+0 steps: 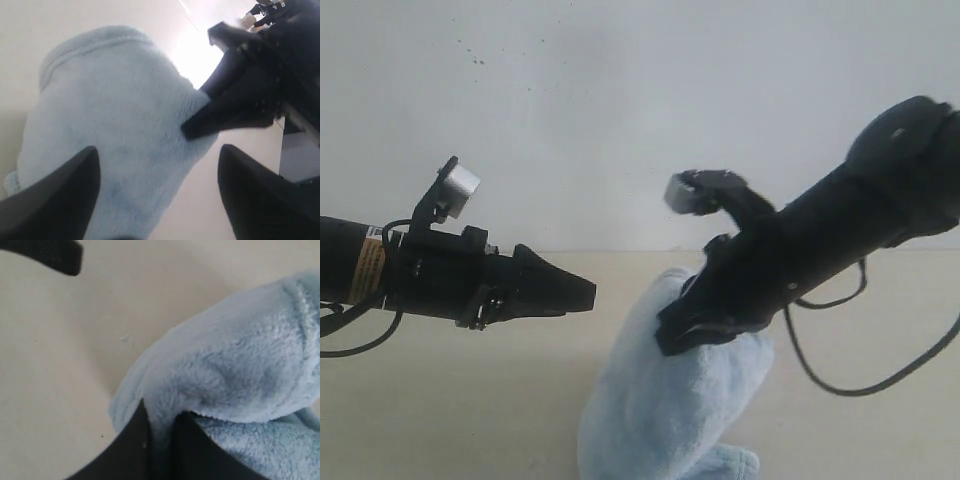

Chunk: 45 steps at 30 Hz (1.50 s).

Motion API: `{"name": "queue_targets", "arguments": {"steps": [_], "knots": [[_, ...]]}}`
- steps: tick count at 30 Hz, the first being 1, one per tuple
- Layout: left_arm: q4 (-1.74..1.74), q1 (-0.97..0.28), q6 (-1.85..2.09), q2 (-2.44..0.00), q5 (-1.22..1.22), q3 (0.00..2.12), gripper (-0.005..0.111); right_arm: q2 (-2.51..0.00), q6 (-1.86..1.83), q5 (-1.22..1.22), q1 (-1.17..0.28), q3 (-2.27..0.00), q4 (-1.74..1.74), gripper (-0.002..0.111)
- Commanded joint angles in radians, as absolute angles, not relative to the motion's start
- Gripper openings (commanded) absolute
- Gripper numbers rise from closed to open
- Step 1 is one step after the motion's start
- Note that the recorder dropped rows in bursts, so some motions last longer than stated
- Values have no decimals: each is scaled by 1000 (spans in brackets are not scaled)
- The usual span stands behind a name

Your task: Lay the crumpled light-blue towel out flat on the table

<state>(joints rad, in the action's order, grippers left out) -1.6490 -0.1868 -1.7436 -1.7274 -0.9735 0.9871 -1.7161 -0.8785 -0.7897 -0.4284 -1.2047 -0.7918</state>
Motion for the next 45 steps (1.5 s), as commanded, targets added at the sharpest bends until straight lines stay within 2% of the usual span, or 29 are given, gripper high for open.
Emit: {"name": "queue_targets", "arguments": {"steps": [1, 5, 8, 15, 21, 25, 30, 35, 38, 42, 45], "knots": [[-1639, -184, -1757, -1721, -968, 993, 64, -1778, -882, -775, -525, -1210, -800, 22], [-1640, -160, -1764, -1718, -970, 1013, 64, -1817, -876, -782, -585, -1210, -823, 50], [-1640, -119, -1835, -1716, -979, 1039, 64, -1833, -910, -799, -638, -1210, -903, 60], [-1615, -31, -1891, -1716, -1007, 1041, 63, -1837, -1002, -836, -717, -1210, -925, 59], [-1549, 49, -1895, -1716, -1082, 1041, 54, -1770, -1000, -842, -717, -1210, -920, 59], [-1559, 46, -1861, -1716, -1105, 1041, 51, -1674, -1000, -827, -717, -1210, -879, 59], [-1499, 12, -1724, -1716, -1221, 1041, 28, -1570, -838, -785, -717, -1210, -612, 59], [-1513, -90, -1698, -1701, -1221, 1041, 10, -1549, -378, -790, -717, -1210, 0, 59], [-1529, -180, -1704, -1706, -1221, 1041, 4, -1549, -10, -822, -697, -1208, 320, 55], [-1542, -296, -1728, -1717, -1221, 1041, 4, -1549, 179, -749, -607, -1171, 387, 31], [-1608, -345, -1737, -1720, -1206, 1041, 4, -1549, 237, -603, -510, -1104, 359, 20]]}}
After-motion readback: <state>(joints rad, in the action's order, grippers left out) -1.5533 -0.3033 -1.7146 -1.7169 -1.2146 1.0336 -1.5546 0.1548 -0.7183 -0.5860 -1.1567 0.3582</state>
